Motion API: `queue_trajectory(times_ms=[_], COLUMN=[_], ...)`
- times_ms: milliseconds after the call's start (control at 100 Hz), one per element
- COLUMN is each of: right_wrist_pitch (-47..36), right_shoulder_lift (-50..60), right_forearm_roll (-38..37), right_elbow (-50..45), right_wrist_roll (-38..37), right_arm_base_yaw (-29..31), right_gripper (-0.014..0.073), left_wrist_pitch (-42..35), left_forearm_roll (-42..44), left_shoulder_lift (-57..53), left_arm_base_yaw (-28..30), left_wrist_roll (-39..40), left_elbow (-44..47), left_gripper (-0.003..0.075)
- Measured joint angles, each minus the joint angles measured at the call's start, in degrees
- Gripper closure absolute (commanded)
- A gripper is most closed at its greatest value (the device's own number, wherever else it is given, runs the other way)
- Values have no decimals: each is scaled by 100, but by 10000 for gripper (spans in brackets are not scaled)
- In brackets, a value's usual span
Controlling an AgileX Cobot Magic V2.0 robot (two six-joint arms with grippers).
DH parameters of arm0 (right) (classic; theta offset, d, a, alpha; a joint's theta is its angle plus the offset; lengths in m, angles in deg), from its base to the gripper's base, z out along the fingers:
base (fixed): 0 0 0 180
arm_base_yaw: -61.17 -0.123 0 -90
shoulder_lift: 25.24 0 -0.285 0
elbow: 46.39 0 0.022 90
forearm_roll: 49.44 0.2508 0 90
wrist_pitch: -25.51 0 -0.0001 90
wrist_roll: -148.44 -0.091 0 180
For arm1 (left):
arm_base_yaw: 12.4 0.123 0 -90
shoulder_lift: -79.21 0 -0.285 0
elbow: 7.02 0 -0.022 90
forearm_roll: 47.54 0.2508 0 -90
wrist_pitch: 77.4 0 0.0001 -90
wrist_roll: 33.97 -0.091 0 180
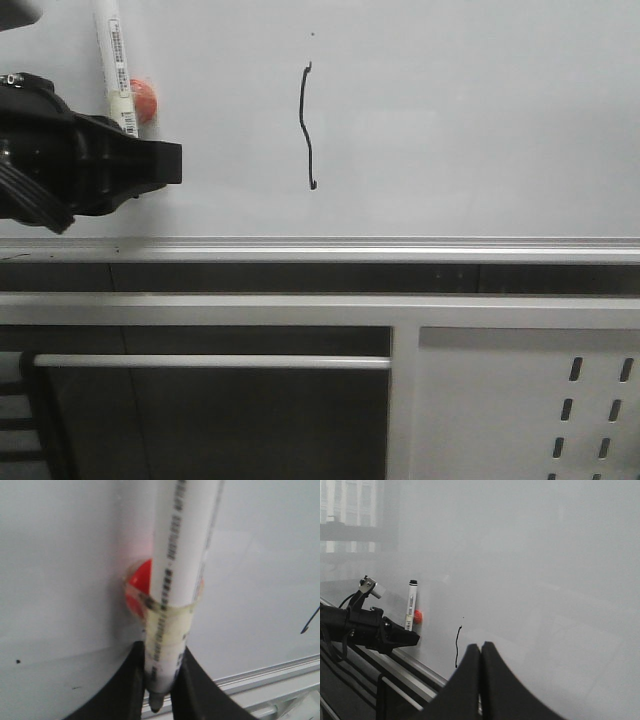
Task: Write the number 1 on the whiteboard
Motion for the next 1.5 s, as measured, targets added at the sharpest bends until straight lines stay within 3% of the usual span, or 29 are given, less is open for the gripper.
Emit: queue_trajectory(times_ms=[310,720,950,1240,1500], right_wrist_pitch=[0,0,0,0,0], right_shoulder_lift=[0,0,0,0,0], right_forearm_roll=[0,0,0,0,0], right_elbow=[0,0,0,0,0], right_wrist_roll=[0,0,0,0,0], right_arm_base_yaw=[0,0,0,0,0], right_gripper=[665,665,665,665,665], left_wrist_pitch=[0,0,40,89,210], left_forearm_roll=[-11,-33,-33,-33,-50], left_shoulder_lift=[0,0,0,0,-64], left_arm_base_yaw=[0,0,0,0,0], left_wrist_roll=[0,0,0,0,0], left_elbow=[0,0,0,0,11], left_gripper=[606,591,414,398,258])
